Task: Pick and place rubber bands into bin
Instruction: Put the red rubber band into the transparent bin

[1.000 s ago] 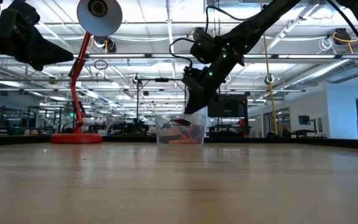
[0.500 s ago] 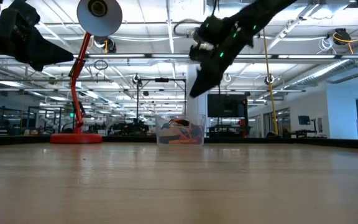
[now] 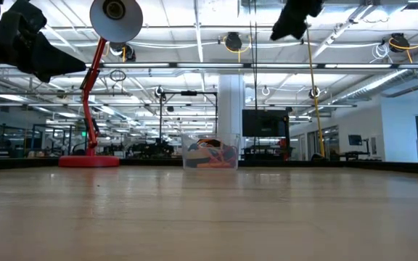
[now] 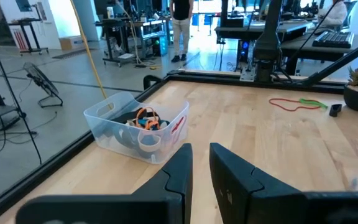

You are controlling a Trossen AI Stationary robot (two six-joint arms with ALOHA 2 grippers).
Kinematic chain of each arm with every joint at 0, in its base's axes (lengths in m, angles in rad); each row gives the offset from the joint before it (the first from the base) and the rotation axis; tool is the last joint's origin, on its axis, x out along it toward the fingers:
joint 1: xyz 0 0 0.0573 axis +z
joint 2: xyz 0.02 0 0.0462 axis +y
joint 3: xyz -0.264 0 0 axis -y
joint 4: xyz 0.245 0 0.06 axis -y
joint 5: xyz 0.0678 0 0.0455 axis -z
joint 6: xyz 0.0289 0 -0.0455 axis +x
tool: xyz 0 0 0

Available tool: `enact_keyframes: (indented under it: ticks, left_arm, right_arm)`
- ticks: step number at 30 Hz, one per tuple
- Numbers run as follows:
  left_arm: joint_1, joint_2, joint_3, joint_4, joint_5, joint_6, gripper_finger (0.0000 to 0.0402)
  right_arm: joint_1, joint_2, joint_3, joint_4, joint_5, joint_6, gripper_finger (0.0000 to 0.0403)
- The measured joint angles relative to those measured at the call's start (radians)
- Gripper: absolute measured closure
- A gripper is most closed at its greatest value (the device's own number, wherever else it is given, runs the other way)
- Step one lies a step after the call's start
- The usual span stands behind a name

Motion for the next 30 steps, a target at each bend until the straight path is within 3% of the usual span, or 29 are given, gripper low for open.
enact_keyframes:
  ticks: [7, 12, 17, 22, 30]
  left_arm:
    - [0.0, 0.0, 0.0, 0.0, 0.0, 0.023, 0.0339]
    - [0.0, 0.0, 0.0, 0.0, -0.001, 0.022, 0.0339]
    - [0.0, 0.0, 0.0, 0.0, -0.001, 0.023, 0.0339]
    - [0.0, 0.0, 0.0, 0.0, -0.001, 0.023, 0.0339]
    - [0.0, 0.0, 0.0, 0.0, -0.001, 0.024, 0.0339]
  right_arm:
    - [0.063, -0.102, 0.0, 0.0, -0.001, 0.128, 0.0289]
    - [0.107, -0.129, 0.0, -0.015, -0.001, 0.134, 0.0293]
    - [0.176, -0.129, -0.018, -0.141, -0.001, 0.083, 0.0306]
    - [0.249, -0.129, -0.133, -0.218, 0.0, 0.143, 0.032]
    - [0.369, -0.128, -0.458, -0.196, -0.002, 0.187, 0.033]
